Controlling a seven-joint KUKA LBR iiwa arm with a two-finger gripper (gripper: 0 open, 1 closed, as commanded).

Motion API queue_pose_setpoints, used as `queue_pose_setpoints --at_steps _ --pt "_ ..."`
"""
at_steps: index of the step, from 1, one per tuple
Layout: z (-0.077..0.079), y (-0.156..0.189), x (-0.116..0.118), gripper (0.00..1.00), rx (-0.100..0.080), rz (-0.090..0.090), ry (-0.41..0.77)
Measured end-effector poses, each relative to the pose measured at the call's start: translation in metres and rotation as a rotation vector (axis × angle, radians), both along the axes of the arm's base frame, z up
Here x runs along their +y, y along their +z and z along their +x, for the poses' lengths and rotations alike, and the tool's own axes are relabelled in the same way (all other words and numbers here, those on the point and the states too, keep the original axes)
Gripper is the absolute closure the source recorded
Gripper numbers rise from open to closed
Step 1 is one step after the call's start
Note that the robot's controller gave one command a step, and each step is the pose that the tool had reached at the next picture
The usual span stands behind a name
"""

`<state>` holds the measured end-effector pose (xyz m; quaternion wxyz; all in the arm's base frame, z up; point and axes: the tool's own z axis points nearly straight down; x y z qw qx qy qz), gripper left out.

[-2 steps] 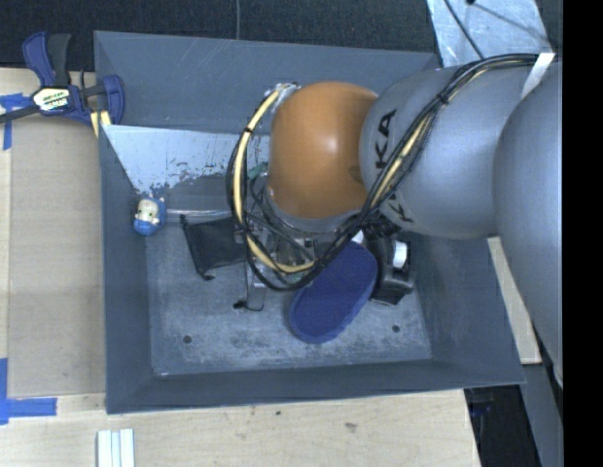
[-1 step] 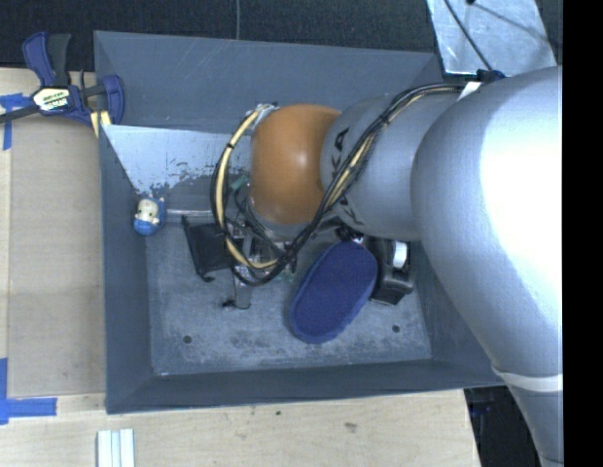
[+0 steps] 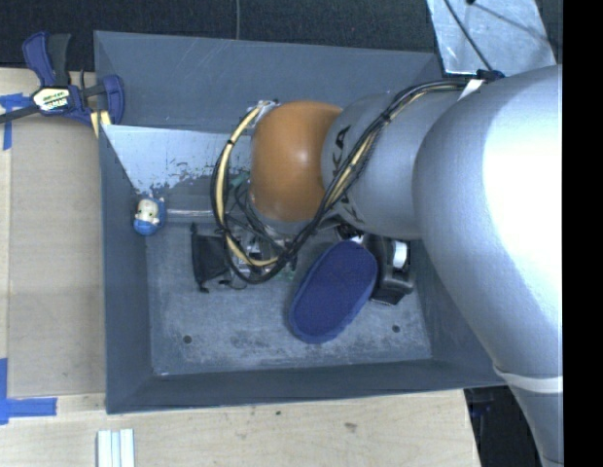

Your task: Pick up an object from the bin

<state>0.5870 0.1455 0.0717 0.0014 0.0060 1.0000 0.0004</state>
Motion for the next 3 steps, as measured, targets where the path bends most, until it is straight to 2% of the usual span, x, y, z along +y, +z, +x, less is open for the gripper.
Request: queue_pose_setpoints --at_steps 1,2,3 --pt "0.021 0.095 0.016 1.00 -0.009 0.002 0.021" --pt "0.004 0.193 0.034 1.00 -0.010 0.003 0.057" --pt "0.014 0.185 0.045 1.00 -0.004 0.000 0.489"
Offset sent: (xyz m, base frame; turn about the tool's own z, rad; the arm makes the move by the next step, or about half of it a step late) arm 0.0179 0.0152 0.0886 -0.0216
